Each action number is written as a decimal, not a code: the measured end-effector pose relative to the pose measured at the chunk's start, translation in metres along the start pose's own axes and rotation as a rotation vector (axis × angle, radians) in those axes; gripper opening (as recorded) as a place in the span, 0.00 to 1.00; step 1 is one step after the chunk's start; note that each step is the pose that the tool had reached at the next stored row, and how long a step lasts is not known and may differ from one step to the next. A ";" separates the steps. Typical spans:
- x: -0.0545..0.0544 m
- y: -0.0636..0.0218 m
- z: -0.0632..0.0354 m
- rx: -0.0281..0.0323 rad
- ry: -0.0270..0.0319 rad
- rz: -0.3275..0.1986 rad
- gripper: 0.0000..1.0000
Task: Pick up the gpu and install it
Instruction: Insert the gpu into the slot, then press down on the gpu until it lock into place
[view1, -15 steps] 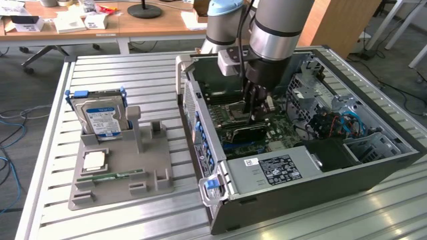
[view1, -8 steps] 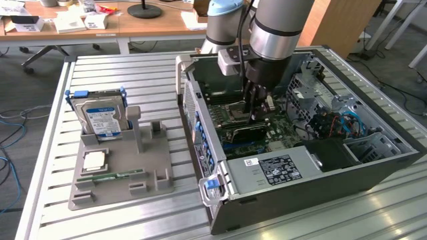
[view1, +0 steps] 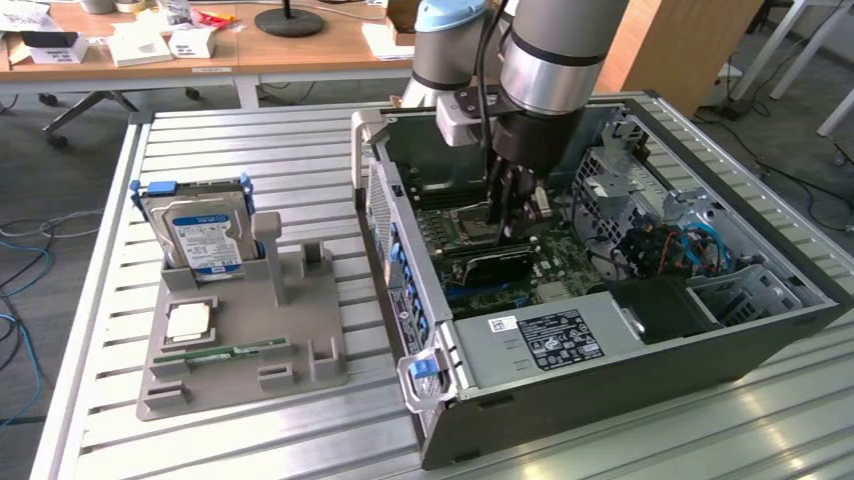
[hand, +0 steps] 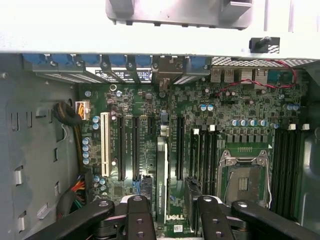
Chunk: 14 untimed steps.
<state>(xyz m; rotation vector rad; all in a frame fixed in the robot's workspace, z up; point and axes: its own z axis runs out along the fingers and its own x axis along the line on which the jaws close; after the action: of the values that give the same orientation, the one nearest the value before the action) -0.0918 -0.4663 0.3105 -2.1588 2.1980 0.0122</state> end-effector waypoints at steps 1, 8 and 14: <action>0.000 0.0000 -0.0005 0.0000 0.0000 0.000 0.40; 0.000 0.0000 -0.0006 0.0000 0.0000 0.000 0.40; 0.000 0.0000 -0.0006 0.0000 0.0000 0.000 0.40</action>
<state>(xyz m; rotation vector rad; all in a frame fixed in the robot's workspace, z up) -0.0918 -0.4663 0.3111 -2.1589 2.1980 0.0121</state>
